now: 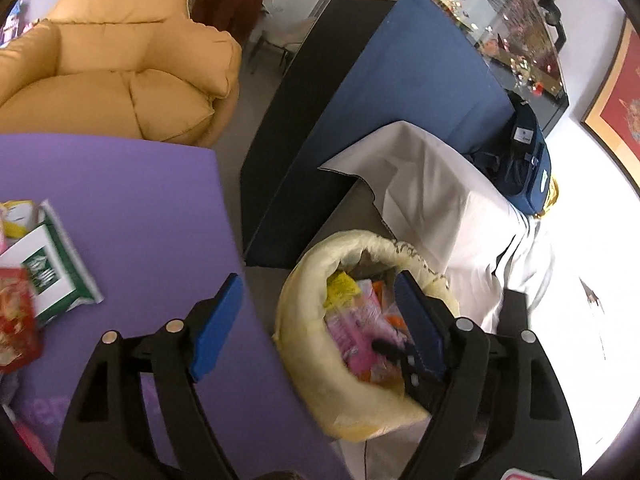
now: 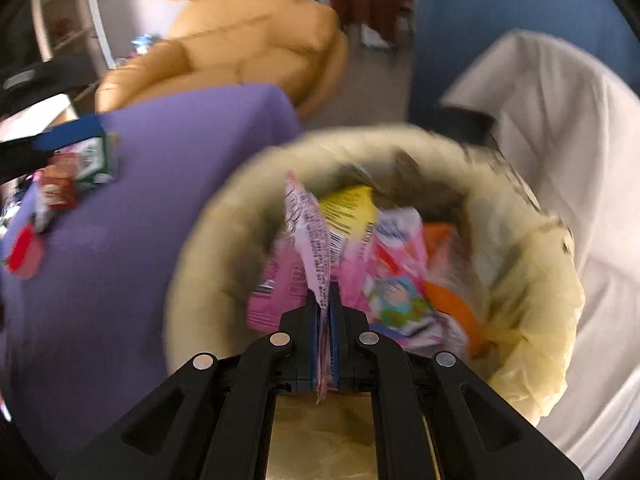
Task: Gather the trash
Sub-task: 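Move both grippers back over the table toward the remaining trash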
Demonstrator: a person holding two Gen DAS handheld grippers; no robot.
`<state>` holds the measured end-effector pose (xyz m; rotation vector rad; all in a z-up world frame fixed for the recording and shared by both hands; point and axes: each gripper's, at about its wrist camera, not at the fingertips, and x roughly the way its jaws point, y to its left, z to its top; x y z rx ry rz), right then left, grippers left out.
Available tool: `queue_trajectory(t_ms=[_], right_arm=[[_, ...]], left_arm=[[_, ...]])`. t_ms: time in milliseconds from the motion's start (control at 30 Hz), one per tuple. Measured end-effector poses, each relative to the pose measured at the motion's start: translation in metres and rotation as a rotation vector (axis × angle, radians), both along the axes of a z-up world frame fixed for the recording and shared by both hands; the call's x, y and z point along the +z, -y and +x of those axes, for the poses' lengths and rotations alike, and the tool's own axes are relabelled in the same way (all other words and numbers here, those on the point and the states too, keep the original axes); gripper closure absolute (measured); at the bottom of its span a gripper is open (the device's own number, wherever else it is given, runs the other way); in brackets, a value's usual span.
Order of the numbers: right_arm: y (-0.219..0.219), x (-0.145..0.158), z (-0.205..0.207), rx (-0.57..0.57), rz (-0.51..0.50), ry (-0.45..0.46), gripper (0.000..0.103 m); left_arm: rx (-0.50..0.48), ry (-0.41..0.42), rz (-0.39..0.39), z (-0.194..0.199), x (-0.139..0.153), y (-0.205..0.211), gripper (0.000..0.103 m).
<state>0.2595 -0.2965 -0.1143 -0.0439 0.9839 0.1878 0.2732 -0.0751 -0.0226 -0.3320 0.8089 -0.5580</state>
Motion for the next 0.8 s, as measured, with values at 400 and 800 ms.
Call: queue_trajectory(t_ms=[400,800], right_arm=[[0.022,0.029,-0.029,-0.066,0.031,0.074,0.045],[-0.012,0.059,-0.047,-0.003,0.082,0.114,0.045]], left_arm=[[-0.025,0.019,0.092,-0.049,-0.013,-0.044,0.026],[0.0,0.109,0.167,-0.089,0.0,-0.089,0.026]])
